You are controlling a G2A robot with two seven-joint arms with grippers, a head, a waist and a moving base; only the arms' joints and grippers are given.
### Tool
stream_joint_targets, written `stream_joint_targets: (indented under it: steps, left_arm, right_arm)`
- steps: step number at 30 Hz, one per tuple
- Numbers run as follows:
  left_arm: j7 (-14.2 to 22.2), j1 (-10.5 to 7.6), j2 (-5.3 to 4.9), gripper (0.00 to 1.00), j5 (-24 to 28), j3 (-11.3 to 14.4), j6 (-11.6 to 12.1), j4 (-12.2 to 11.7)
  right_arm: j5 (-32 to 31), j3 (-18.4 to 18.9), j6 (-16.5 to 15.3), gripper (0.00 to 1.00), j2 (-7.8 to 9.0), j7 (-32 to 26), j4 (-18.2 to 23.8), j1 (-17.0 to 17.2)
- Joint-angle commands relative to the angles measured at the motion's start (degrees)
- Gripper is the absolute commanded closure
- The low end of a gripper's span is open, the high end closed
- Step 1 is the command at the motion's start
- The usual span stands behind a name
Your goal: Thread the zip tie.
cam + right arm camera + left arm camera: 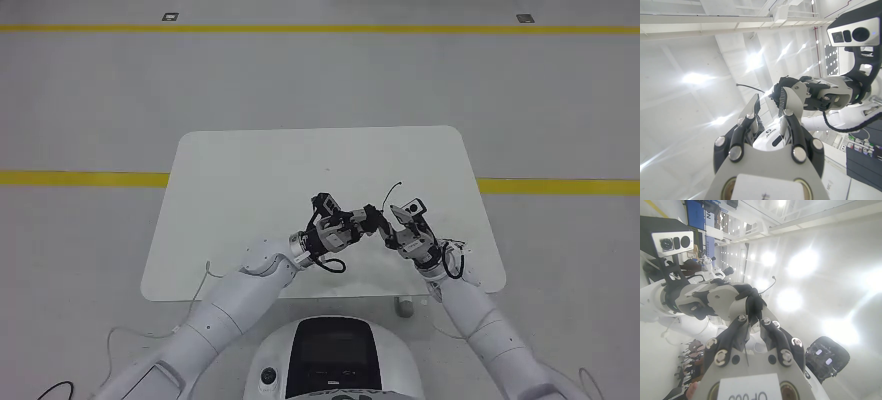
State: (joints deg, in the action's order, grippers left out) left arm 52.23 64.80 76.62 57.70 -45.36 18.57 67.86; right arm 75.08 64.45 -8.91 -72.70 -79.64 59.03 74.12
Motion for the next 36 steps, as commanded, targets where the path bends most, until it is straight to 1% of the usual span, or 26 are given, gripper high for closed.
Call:
stream_joint_targets:
  steps: [1,4,5,7,9,10,18,36]
  left_arm:
    - [0.0,0.0,0.0,1.0,0.0,0.0,0.0,0.0]
    - [0.0,0.0,0.0,1.0,0.0,0.0,0.0,0.0]
    - [0.0,0.0,0.0,1.0,0.0,0.0,0.0,0.0]
    - [0.0,0.0,0.0,1.0,0.0,0.0,0.0,0.0]
    - [0.0,0.0,0.0,1.0,0.0,0.0,0.0,0.0]
    - [0.0,0.0,0.0,1.0,0.0,0.0,0.0,0.0]
    - [0.0,0.0,0.0,1.0,0.0,0.0,0.0,0.0]
    - [0.0,0.0,0.0,1.0,0.0,0.0,0.0,0.0]
  right_arm:
    - [-0.1,0.0,0.0,0.77,-0.02,0.0,0.0,0.0]
    - [-0.1,0.0,0.0,0.78,-0.05,0.0,0.0,0.0]
    - [0.0,0.0,0.0,0.8,-0.07,0.0,0.1,0.0]
    - [0.0,0.1,-0.1,0.87,-0.09,0.0,0.0,0.1]
    - [-0.1,0.1,-0.1,0.99,-0.11,0.0,0.0,0.1]
    - [-0.1,0.1,-0.1,1.0,-0.12,0.0,0.0,0.1]
    - [-0.8,0.3,-0.5,1.0,-0.14,0.0,-0.3,0.0]
    - [-1.7,2.5,-1.0,1.0,0.29,0.0,-0.6,0.2]
